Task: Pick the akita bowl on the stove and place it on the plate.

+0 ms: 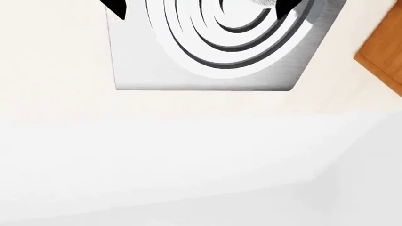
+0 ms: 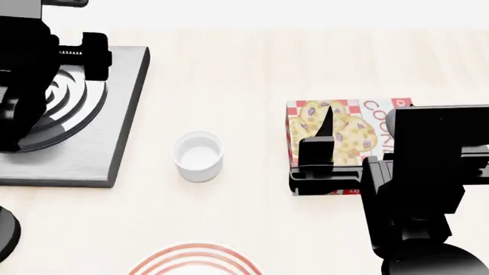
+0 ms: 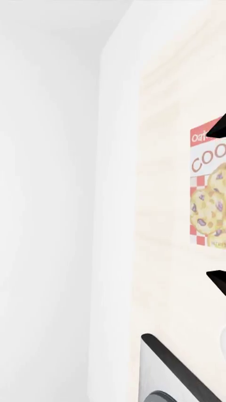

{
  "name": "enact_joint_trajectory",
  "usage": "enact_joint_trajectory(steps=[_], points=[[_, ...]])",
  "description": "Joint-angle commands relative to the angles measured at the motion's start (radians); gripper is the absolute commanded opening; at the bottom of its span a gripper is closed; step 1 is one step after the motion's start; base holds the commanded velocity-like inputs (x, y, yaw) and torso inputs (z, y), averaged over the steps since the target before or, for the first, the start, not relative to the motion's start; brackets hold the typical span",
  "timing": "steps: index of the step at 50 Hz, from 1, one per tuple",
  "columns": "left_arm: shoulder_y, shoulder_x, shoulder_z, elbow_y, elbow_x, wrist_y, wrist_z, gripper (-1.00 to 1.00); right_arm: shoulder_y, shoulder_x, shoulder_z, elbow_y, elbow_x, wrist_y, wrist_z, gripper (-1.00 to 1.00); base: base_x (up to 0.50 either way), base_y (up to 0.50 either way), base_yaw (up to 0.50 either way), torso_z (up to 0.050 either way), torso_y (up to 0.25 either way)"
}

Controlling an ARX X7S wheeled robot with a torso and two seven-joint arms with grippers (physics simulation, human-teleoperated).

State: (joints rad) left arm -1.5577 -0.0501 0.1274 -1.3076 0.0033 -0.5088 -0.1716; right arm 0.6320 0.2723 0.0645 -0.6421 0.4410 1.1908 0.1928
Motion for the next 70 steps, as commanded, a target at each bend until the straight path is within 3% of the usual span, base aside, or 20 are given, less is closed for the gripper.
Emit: enact_joint_trajectory(steps=[1, 70], points=[[0.019, -0.003, 0.035, 0.0, 0.021, -0.039, -0.045, 1.0, -0.001, 0.002, 0.0, -0.002, 0.006, 0.0, 0.005, 1.0, 0.0, 0.0, 0.0, 0.0, 0.0], [0.096, -0.033, 0.124, 0.0, 0.003, -0.127, -0.115, 1.0, -0.008, 0.018, -0.008, 0.014, 0.032, -0.028, 0.025, 1.0, 0.0, 0.0, 0.0, 0.0, 0.0]])
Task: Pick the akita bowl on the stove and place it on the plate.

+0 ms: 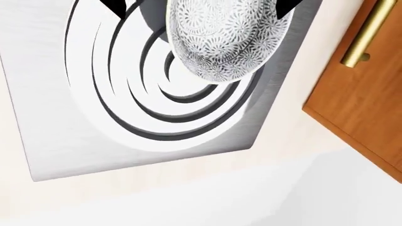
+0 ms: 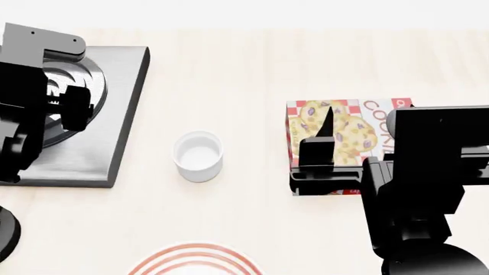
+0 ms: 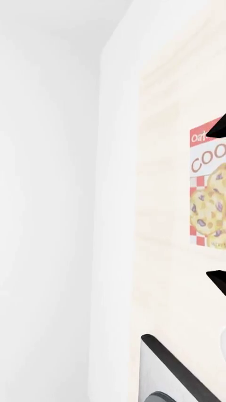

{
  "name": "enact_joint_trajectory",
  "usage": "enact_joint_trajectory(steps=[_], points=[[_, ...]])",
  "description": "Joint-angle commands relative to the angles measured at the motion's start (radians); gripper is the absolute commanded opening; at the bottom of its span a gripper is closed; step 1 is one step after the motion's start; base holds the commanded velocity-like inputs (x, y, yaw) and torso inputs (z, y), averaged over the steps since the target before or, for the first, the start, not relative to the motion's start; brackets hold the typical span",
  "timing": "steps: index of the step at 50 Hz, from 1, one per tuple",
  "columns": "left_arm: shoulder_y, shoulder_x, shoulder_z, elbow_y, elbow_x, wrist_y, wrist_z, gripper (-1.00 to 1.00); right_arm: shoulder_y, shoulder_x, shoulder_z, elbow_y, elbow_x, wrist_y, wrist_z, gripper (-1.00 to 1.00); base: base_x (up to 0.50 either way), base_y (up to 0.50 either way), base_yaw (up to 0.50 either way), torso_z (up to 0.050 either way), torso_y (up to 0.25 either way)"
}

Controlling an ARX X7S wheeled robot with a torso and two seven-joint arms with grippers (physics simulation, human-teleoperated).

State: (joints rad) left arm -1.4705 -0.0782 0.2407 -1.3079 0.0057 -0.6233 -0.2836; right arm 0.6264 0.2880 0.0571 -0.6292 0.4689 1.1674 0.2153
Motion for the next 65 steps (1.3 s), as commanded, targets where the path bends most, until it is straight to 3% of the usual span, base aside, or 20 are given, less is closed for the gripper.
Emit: enact_joint_trajectory(steps=[1, 46, 47, 65], points=[[0.011, -0.006, 0.012, 0.0, 0.001, -0.013, -0.004, 1.0, -0.003, 0.003, 0.0, 0.001, 0.005, -0.004, 0.003, 1.0, 0.0, 0.0, 0.0, 0.0, 0.0], [0.06, -0.029, 0.045, 0.0, -0.005, -0.001, 0.01, 1.0, -0.007, 0.014, -0.01, 0.017, 0.018, -0.028, 0.014, 1.0, 0.0, 0.0, 0.0, 0.0, 0.0], [0.054, -0.029, 0.046, 0.0, -0.005, -0.007, 0.011, -1.0, -0.007, 0.014, -0.01, 0.016, 0.018, -0.027, 0.015, 1.0, 0.0, 0.0, 0.0, 0.0, 0.0], [0.046, -0.024, 0.049, 0.0, -0.01, 0.001, 0.026, -1.0, -0.001, 0.016, -0.008, 0.011, 0.031, -0.017, 0.025, 1.0, 0.0, 0.0, 0.0, 0.0, 0.0]])
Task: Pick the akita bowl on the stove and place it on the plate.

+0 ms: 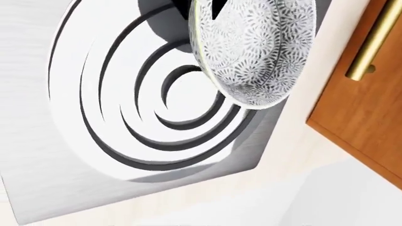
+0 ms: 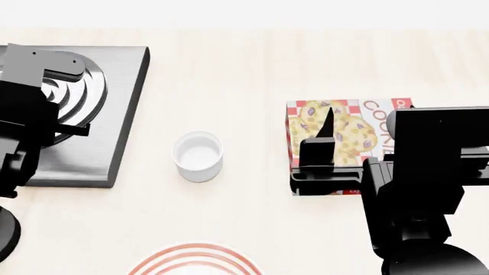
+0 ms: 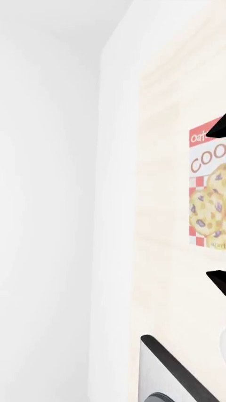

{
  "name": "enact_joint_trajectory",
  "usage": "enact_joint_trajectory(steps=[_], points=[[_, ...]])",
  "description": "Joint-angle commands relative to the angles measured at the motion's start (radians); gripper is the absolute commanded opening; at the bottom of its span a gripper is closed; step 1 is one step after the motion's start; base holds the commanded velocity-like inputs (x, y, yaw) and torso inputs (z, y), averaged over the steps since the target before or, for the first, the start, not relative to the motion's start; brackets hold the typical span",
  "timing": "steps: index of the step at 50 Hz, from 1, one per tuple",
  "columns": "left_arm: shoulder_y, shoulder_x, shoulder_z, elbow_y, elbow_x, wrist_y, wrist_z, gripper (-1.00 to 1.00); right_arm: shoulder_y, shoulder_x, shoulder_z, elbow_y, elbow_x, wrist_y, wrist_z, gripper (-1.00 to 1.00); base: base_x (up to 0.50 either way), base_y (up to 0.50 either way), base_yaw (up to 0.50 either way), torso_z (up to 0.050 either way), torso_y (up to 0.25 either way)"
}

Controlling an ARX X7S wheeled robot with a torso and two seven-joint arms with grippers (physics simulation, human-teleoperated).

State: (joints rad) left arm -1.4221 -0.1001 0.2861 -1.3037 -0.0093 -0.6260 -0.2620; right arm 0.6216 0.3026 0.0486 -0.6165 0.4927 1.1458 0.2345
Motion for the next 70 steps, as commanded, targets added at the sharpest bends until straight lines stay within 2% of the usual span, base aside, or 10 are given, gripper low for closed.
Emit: enact_joint_trajectory(steps=[1, 12, 20, 25, 33, 37, 43, 53, 61, 70], points=[[-0.004, -0.002, 0.003, -0.004, 0.004, 0.005, 0.006, -1.0, 0.003, 0.002, 0.0, 0.001, 0.006, 0.001, 0.005, 1.0, 0.0, 0.0, 0.0, 0.0, 0.0], [-0.034, 0.005, -0.011, -0.004, -0.008, 0.049, 0.007, -1.0, 0.002, 0.003, 0.002, -0.004, 0.012, 0.003, 0.011, 1.0, 0.0, 0.0, 0.0, 0.0, 0.0], [-0.162, -0.014, -0.098, 0.027, -0.078, 0.224, 0.028, -1.0, 0.001, 0.005, 0.0, -0.002, 0.015, 0.0, 0.014, 1.0, 0.0, 0.0, 0.0, 0.0, 0.0], [-0.024, -0.072, -0.091, 0.702, -0.141, -0.031, 0.113, -1.0, 0.0, 0.006, -0.003, 0.003, 0.014, -0.005, 0.014, 1.0, 0.0, 0.0, 0.0, 0.0, 0.0], [0.107, -0.193, 0.05, 1.317, -0.189, -0.212, 0.287, -1.0, 0.002, 0.007, -0.002, -0.003, 0.021, 0.002, 0.02, 1.0, 0.0, 0.0, 0.0, 0.0, 0.0], [0.152, -0.254, 0.09, 1.509, -0.21, -0.24, 0.34, -1.0, -0.004, 0.01, -0.005, 0.006, 0.017, -0.014, 0.017, 1.0, 0.0, 0.0, 0.0, 0.0, 0.0], [0.234, -0.382, 0.198, 1.745, -0.199, -0.18, 0.434, -1.0, -0.012, 0.016, -0.015, 0.032, 0.007, -0.049, 0.006, 1.0, 0.0, 0.0, 0.0, 0.0, 0.0], [0.322, -0.574, 0.282, 1.982, -0.211, -0.079, 0.589, -1.0, -0.042, 0.027, -0.042, 0.116, -0.033, -0.166, -0.028, 1.0, 0.0, 0.0, 0.0, 0.0, 0.0], [0.387, -0.688, 0.357, 2.103, -0.187, 0.029, 0.678, -1.0, -0.031, 0.023, -0.028, 0.06, -0.006, -0.101, -0.002, 1.0, 0.0, 0.0, 0.0, 0.0, 0.0], [0.421, -0.762, 0.404, 2.218, -0.17, 0.023, 0.715, -1.0, -0.018, 0.019, -0.015, 0.019, 0.02, -0.046, 0.02, 1.0, 0.0, 0.0, 0.0, 0.0, 0.0]])
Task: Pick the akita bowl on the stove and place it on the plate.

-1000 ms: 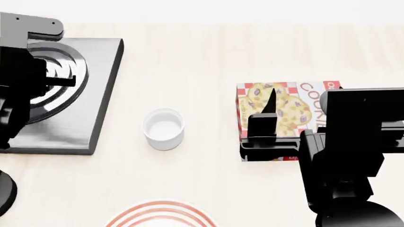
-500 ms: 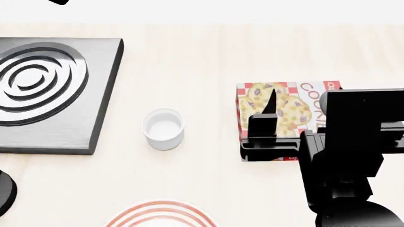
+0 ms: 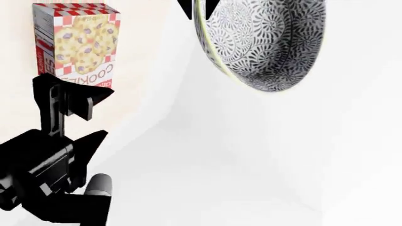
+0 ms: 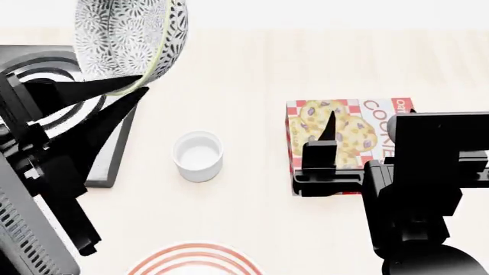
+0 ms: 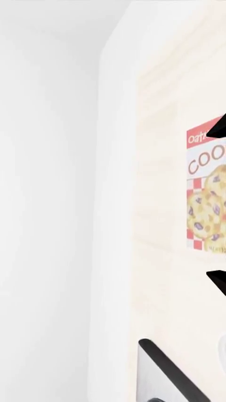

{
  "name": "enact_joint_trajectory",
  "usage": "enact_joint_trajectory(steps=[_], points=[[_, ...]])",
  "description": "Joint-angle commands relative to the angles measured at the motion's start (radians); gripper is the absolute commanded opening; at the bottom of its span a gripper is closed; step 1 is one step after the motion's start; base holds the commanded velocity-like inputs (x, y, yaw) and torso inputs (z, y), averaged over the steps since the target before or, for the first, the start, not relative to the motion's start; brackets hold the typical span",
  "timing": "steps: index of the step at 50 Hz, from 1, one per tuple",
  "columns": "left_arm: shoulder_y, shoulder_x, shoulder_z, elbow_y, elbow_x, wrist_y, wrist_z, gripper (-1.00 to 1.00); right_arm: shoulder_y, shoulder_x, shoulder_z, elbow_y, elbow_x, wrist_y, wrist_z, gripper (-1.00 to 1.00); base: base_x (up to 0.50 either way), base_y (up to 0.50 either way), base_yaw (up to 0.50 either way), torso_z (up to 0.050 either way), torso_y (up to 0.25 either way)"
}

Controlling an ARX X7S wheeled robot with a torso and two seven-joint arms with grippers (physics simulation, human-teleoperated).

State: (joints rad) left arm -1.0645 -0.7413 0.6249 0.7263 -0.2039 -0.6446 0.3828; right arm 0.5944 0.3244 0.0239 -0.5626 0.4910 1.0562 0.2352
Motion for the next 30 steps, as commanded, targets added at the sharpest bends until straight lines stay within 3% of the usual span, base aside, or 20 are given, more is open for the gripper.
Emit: enact_joint_trajectory(steps=[1, 21, 30], points=[[0.069, -0.128, 0.068, 0.198, 0.024, 0.041, 0.071, -1.0, 0.013, -0.004, 0.012, -0.041, 0.025, 0.053, 0.023, 1.0, 0.0, 0.0, 0.0, 0.0, 0.0], [0.139, -0.228, 0.154, 0.233, 0.069, 0.126, 0.138, -1.0, 0.015, 0.001, 0.012, -0.038, 0.035, 0.052, 0.029, 1.0, 0.0, 0.0, 0.0, 0.0, 0.001], [0.066, -0.197, 0.227, 0.182, 0.107, 0.11, 0.254, -1.0, 0.014, 0.003, 0.009, -0.032, 0.036, 0.044, 0.029, 1.0, 0.0, 0.0, 0.0, 0.0, 0.0]])
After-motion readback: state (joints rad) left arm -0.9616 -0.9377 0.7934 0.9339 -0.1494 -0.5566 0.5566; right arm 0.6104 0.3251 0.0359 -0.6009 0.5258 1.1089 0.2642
